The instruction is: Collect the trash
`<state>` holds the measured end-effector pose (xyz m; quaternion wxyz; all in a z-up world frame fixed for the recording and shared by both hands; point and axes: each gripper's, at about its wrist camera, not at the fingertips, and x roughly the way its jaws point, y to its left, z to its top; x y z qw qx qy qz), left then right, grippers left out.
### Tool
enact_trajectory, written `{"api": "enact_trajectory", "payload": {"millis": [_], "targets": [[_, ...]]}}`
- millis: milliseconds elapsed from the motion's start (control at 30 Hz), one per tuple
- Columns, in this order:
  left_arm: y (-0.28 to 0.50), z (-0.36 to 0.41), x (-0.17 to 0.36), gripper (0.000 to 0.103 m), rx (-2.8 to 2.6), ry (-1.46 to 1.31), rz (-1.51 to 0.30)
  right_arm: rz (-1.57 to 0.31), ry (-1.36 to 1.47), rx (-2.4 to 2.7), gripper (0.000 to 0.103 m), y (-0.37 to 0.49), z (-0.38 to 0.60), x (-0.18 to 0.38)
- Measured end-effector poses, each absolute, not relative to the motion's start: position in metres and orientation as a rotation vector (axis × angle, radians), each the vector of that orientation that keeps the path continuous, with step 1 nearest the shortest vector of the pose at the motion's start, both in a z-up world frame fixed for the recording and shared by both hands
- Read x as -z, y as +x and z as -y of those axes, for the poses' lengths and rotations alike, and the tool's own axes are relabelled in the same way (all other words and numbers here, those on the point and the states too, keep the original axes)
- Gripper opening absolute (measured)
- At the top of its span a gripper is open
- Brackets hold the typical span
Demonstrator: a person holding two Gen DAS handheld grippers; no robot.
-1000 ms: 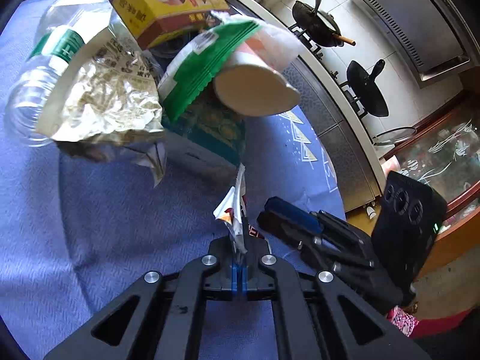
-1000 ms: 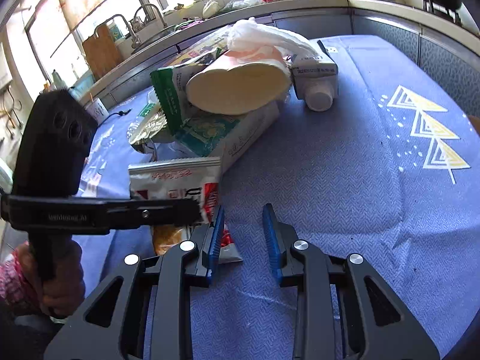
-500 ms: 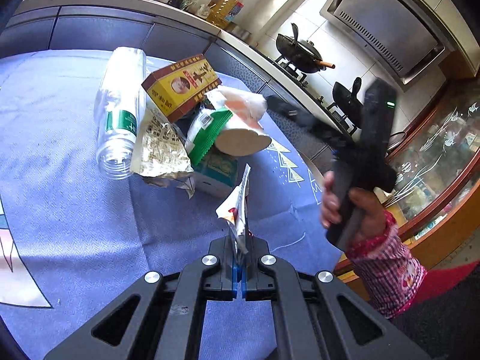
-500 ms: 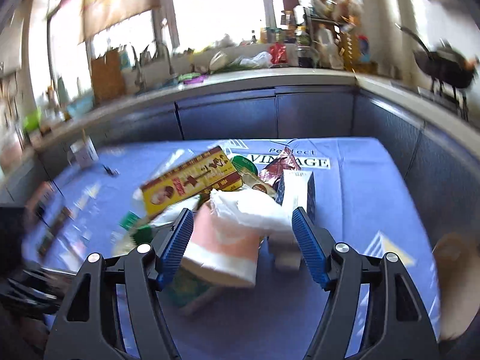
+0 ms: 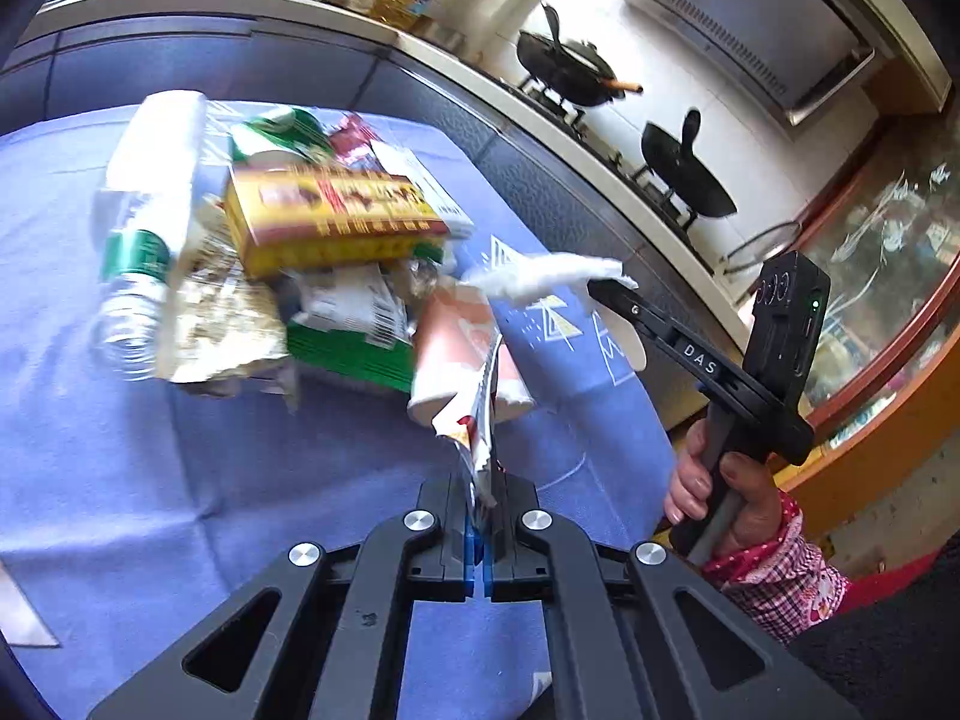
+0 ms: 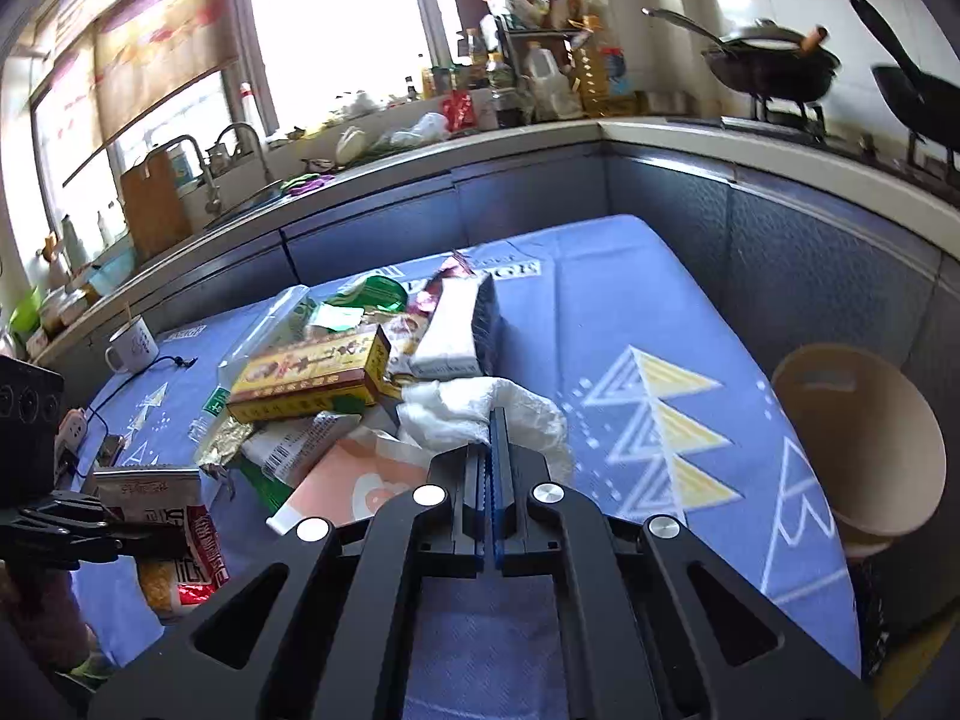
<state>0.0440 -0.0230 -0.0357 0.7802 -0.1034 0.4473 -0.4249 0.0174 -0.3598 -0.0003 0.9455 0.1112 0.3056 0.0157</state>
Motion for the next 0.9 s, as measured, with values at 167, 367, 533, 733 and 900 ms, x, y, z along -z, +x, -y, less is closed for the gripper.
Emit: {"api": "enact_trajectory", "payload": {"millis": [167,367,533,733,900], "targets": [[0.046,0.056,0.039,0.002,0.933,-0.184,-1.003,-0.608,0.363,-0.025,0.002,0.018,0.418,0.001],[0.045,0.090,0.015,0.002,1.000,-0.133,-0.982,-0.504,0.396,-0.049,0.002,0.014,0.458,-0.029],[0.068,0.153,-0.005,0.002,1.077,-0.067,-0.966,-0.463,0.440,0.020,0.002,0.015,0.519,-0.035],[0.102,0.261,-0.015,0.002,1.156,0.030,-0.961,-0.424,0.477,0.184,0.002,-0.007,0.597,-0.032],[0.128,0.354,-0.008,0.002,1.182,0.094,-0.983,-0.497,0.512,0.295,0.004,-0.016,0.646,-0.004]]}}
